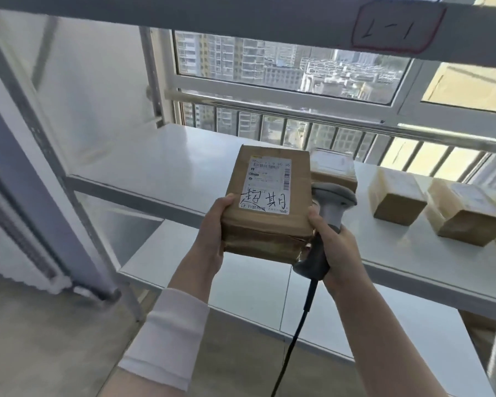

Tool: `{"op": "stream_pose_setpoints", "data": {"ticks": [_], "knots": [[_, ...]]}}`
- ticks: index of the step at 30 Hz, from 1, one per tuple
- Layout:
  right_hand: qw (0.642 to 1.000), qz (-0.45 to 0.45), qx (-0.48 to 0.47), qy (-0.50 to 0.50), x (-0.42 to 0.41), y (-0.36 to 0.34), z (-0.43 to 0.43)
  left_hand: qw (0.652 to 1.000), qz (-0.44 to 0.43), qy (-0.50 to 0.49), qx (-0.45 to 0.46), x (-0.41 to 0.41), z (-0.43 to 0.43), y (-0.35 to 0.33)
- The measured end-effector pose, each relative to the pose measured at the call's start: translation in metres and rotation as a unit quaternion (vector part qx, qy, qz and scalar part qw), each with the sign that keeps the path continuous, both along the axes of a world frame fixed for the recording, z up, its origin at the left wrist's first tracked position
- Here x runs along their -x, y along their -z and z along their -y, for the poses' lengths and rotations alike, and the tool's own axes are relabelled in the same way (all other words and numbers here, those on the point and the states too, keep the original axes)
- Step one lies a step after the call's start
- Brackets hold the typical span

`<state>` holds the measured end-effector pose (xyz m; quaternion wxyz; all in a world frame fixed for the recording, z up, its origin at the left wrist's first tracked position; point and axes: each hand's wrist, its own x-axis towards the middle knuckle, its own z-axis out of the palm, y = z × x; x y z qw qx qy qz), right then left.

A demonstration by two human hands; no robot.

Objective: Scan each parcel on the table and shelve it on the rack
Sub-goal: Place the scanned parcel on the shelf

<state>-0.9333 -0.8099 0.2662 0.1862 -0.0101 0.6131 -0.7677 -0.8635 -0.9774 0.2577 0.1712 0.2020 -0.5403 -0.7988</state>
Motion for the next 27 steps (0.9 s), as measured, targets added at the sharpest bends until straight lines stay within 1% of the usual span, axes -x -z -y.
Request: {"op": "stream_pose_setpoints", "data": {"ticks": [3,6,10,18,23,25,27], "knots": [[1.0,0.014,-0.001,-0.014,0.025,0.005,0.02,1.0,0.005,-0.01,0.014,0.021,0.017,0.004],[0.999,0.037,0.002,-0.02,0.047,0.01,0.04,0.999,0.03,-0.017,0.021,0.041,0.036,0.009],[0.999,0.048,0.001,-0.023,0.07,0.015,0.066,0.998,0.055,-0.014,0.009,0.067,0.062,0.016],[0.994,0.07,-0.034,0.073,0.096,0.021,0.109,0.994,0.079,0.079,0.002,0.12,0.111,0.032],[0.991,0.072,-0.045,0.104,0.099,0.033,0.128,0.988,0.094,0.119,0.001,0.131,0.133,0.047],[0.989,0.073,-0.047,0.118,0.099,0.036,0.129,0.988,0.087,0.126,0.013,0.133,0.135,0.048],[0.987,0.08,-0.039,0.133,0.099,0.036,0.125,0.988,0.082,0.117,0.061,0.134,0.137,0.05]]}}
